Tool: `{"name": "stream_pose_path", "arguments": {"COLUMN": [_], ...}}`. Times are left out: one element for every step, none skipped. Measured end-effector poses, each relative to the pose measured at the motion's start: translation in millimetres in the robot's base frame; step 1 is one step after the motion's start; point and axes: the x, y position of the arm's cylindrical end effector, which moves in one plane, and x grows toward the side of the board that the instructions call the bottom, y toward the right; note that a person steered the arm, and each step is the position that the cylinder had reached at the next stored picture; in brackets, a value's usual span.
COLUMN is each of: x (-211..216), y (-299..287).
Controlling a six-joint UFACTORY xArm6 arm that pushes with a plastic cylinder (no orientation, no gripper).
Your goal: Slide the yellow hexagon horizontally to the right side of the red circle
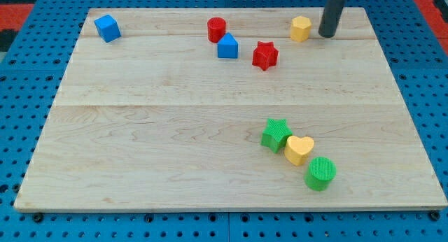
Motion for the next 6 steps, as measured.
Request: {"name": "stream_pose_path", "arguments": {"x": [0.0,0.0,0.0,7.3,22.0,23.6], "y": [8.3,8.4,8.4,-1.0,-72.7,-122.1]}}
